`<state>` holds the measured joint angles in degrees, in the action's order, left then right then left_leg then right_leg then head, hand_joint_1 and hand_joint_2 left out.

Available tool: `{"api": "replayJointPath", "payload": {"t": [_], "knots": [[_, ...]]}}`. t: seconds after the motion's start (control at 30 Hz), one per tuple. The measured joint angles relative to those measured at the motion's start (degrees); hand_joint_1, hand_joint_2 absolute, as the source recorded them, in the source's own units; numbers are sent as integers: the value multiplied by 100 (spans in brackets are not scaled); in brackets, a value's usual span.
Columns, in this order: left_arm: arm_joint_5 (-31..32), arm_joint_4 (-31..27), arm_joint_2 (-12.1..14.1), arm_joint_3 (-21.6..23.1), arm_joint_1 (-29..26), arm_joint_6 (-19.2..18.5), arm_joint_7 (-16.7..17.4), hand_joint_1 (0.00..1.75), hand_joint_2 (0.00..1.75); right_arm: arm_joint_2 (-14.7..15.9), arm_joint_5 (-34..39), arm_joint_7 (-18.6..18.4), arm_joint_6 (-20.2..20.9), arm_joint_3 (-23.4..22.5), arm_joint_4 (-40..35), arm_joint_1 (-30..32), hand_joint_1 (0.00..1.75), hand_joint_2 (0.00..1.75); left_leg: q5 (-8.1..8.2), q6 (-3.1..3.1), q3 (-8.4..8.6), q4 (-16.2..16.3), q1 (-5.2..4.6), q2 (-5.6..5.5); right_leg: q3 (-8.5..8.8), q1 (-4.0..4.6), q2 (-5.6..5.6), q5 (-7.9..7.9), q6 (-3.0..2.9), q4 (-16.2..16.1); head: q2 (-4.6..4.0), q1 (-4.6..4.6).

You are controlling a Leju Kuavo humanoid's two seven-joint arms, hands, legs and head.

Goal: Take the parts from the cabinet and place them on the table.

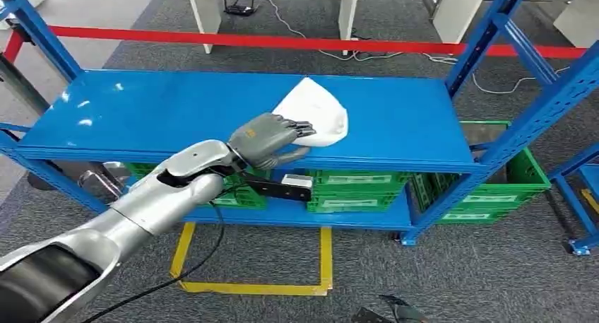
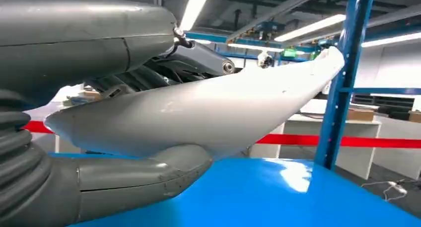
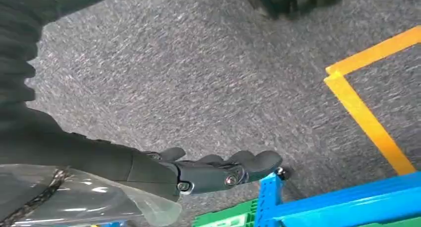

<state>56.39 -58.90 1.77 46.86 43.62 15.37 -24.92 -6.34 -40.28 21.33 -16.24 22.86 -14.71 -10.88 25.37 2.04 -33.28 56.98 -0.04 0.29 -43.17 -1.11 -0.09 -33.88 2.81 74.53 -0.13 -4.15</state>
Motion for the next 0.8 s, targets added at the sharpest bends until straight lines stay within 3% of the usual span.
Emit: {"api": "replayJointPath", "payload": {"t": [0.03,0.07,0.1,0.17,0.2,0.27,0.33,0.37,0.4,0.5,0.53,0.57,0.6,0.67,0.7,0.8], "knots": [[0,0,0,2,-7,0,0,175,175,0,2,0,4,0,0,5,0,175,-30,5,-39,1,-17,0,-41,0,-1,-32,-4,166,0,2],[0,0,0,2,-13,0,2,175,175,0,4,0,4,0,-2,8,0,175,-53,6,-69,1,-35,-1,54,2,-1,59,-21,58,0,-4],[0,0,0,2,-14,-2,2,175,175,0,11,0,4,-2,0,7,0,175,-74,4,-90,2,-56,-4,319,11,-1,261,-58,-335,0,0],[0,0,0,0,-9,-4,0,175,175,2,13,2,4,-7,-2,-9,0,175,-101,-12,-97,3,-77,-5,994,64,-2,659,-180,-1464,0,0],[-4,0,0,-2,-1,-4,0,175,175,9,11,0,4,-11,-2,-25,0,175,-120,-43,-122,4,-95,-2,1133,76,-9,551,-240,-1650,0,-9],[-9,0,4,-2,11,-11,2,175,175,13,4,9,4,-13,-2,-23,0,175,-172,-103,-195,44,-86,5,1122,97,7,592,-237,-1722,0,2],[-9,0,-2,2,-7,-15,2,175,175,13,0,11,7,-13,-2,6,0,175,-225,-156,-204,37,-83,6,1100,91,7,659,-282,-1735,0,-11],[-17,0,2,-2,-5,-17,0,175,175,7,-2,11,9,-13,-2,1,0,175,-124,-189,-237,83,-81,-11,1101,38,-20,719,-307,-1785,0,2],[-24,2,7,-7,10,-24,2,175,175,15,-2,9,7,-20,-4,-12,0,175,61,-243,-299,241,-73,-17,1072,39,-14,746,-333,-1787,0,-33],[-46,11,13,-2,-8,-44,2,175,175,15,-15,11,13,-28,-4,-17,0,175,787,-346,-754,1570,1,-17,945,40,-17,822,-350,-1775,0,-42],[-50,20,13,0,-19,-46,2,175,175,15,-20,9,15,-31,-2,-8,0,175,869,-370,-812,1823,23,-16,897,35,-18,848,-343,-1759,0,-44],[-50,24,17,0,-25,-48,0,175,175,15,-28,9,15,-35,-2,-7,0,175,812,-387,-740,1778,47,-16,851,30,-17,872,-332,-1744,0,-44],[-55,24,22,0,-23,-48,2,175,175,15,-37,11,17,-37,-4,-9,0,175,640,-398,-534,1463,68,-16,799,23,-15,896,-309,-1718,0,-42],[-61,24,20,-4,-12,-48,0,175,175,15,-42,11,17,-39,-6,-14,0,175,244,-410,51,476,92,-15,731,-1,-11,922,-265,-1661,0,-44],[-63,24,20,-4,-5,-46,0,175,175,15,-42,11,15,-42,-9,-17,0,175,333,-412,206,177,86,-29,689,8,-8,943,-230,-1642,0,-42],[-63,26,22,-4,-16,-46,0,175,175,15,-48,11,20,-46,-9,-18,0,175,261,-271,117,177,32,-47,610,23,-12,1038,-98,-1636,0,-55]]}}
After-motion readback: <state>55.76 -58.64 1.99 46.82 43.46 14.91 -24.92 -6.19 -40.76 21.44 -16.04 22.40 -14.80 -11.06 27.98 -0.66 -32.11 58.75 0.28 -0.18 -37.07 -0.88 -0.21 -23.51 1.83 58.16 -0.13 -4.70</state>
